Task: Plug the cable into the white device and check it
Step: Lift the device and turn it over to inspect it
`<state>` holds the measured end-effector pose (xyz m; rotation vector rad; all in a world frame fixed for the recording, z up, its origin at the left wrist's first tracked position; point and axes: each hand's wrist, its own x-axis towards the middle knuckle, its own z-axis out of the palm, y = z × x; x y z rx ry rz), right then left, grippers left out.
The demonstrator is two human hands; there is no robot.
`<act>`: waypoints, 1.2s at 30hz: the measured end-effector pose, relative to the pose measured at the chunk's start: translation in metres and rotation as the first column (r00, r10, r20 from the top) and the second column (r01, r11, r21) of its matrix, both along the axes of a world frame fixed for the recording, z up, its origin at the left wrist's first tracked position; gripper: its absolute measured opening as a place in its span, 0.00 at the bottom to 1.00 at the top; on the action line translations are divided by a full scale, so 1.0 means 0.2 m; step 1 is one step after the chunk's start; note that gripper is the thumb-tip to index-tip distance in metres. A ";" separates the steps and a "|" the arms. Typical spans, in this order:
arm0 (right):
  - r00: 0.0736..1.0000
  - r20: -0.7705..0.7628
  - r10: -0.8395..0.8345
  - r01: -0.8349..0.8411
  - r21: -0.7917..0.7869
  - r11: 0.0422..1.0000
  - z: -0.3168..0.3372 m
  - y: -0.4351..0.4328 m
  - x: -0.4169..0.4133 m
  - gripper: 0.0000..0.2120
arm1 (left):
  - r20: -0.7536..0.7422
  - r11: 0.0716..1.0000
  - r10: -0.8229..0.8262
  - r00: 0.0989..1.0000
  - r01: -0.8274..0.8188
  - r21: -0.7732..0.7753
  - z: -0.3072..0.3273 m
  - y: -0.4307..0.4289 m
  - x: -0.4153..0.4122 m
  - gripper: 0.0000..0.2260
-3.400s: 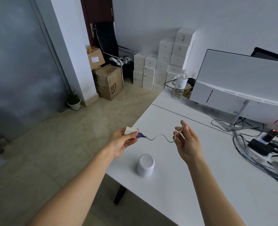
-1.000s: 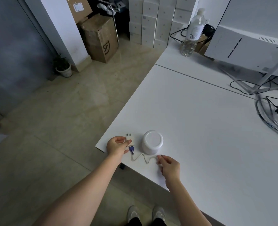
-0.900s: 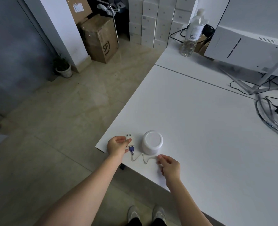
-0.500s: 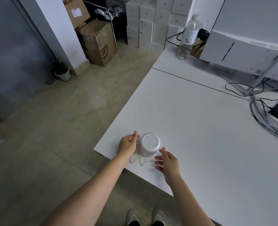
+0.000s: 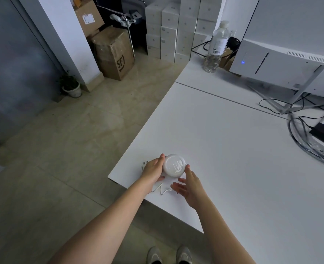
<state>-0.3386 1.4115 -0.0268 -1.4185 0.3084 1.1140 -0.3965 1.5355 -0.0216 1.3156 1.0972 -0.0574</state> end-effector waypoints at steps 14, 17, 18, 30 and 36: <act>0.988 0.149 -0.041 0.030 0.074 0.997 0.13 0.02 0.08 0.25 | 0.265 0.986 0.161 0.951 -0.142 -0.091 0.13 0.00 0.02 0.08; 0.979 0.200 -0.042 0.023 0.093 0.995 0.16 0.02 0.08 0.23 | 0.323 0.984 0.173 0.931 -0.147 -0.102 0.15 -0.01 0.02 0.07; 0.978 0.205 -0.046 0.024 0.110 0.994 0.17 0.02 0.08 0.22 | 0.339 0.983 0.179 0.924 -0.152 -0.104 0.17 -0.01 0.02 0.07; 0.958 0.281 -0.054 -0.057 0.372 0.927 0.22 -0.02 0.09 0.30 | 0.399 0.982 0.169 0.901 -0.120 -0.144 0.25 -0.02 0.06 0.08; 0.939 0.340 -0.055 -0.069 0.341 0.937 0.25 -0.04 0.11 0.28 | 0.473 0.984 0.133 0.871 -0.060 -0.166 0.25 -0.02 0.05 0.08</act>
